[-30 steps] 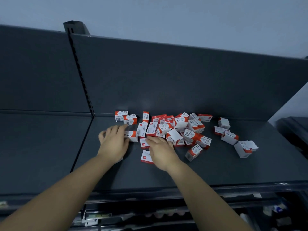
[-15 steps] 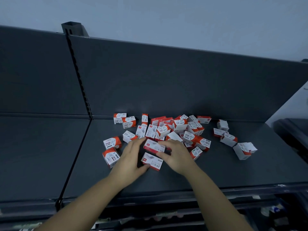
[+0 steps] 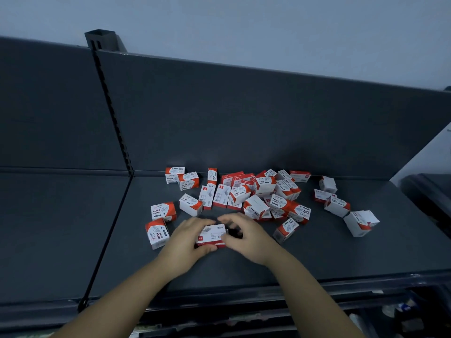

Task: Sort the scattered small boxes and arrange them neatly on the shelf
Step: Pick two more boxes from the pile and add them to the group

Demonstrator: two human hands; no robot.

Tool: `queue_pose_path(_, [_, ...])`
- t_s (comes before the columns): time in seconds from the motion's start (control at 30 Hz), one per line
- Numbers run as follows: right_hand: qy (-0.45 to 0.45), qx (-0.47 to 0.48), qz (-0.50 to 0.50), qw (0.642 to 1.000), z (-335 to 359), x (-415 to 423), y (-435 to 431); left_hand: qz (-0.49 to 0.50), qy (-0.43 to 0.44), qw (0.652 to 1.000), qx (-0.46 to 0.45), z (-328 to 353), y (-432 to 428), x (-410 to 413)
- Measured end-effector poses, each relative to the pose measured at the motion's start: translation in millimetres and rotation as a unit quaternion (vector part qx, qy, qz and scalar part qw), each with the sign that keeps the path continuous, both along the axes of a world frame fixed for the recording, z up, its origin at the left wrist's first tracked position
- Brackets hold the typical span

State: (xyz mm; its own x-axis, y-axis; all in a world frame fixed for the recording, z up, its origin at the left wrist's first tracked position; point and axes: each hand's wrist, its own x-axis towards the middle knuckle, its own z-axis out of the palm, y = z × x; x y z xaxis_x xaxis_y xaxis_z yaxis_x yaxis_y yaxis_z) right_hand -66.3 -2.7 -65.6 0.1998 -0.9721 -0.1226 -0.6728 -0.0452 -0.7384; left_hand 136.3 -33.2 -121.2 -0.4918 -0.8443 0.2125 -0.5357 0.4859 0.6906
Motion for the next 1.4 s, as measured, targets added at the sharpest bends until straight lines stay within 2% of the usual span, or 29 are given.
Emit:
queue_pose_path(0.17, [0.123,-0.081,-0.016,0.989,4.6,29.6,-29.4,0.026,-0.008,1.0,-0.016,-2.2,-2.7,4.4])
queue_pose_path(0.3, [0.239,-0.027,-0.025,0.97,-8.2,33.7,-44.8,0.027,-0.004,1.0,0.0,-2.0,-3.7,3.0])
queue_pose_path(0.37, [0.265,-0.019,-0.02,0.964,-12.4,33.6,-45.5,0.028,0.001,1.0,0.006,-2.5,-3.7,3.8])
queue_pose_path(0.5, [0.234,-0.039,-0.004,0.971,-7.7,24.2,-37.8,0.03,0.023,0.999,0.018,0.1,-3.7,4.2])
queue_pose_path(0.73, [0.127,-0.101,0.026,0.986,-15.5,-10.7,3.1,0.028,0.066,0.996,0.045,1.6,-3.5,7.8])
queue_pose_path(0.93, [0.045,-0.131,-0.044,0.989,-16.4,-28.8,23.3,0.041,0.08,0.993,0.073,8.2,-0.3,8.4])
queue_pose_path(1.03, [0.053,-0.115,-0.059,0.99,-9.1,-29.9,26.2,0.04,0.083,0.993,0.073,9.3,1.1,7.4])
queue_pose_path(1.17, [0.104,-0.168,-0.102,0.975,-2.5,-25.4,16.6,0.036,0.085,0.993,0.077,10.9,1.7,6.8])
queue_pose_path(1.23, [0.131,-0.132,-0.112,0.976,4.0,-20.8,7.8,0.035,0.09,0.992,0.085,11.8,2.3,6.6])
queue_pose_path(1.4, [0.208,-0.048,-0.051,0.976,15.3,-6.8,-13.8,0.036,0.09,0.992,0.08,12.6,2.8,6.5])
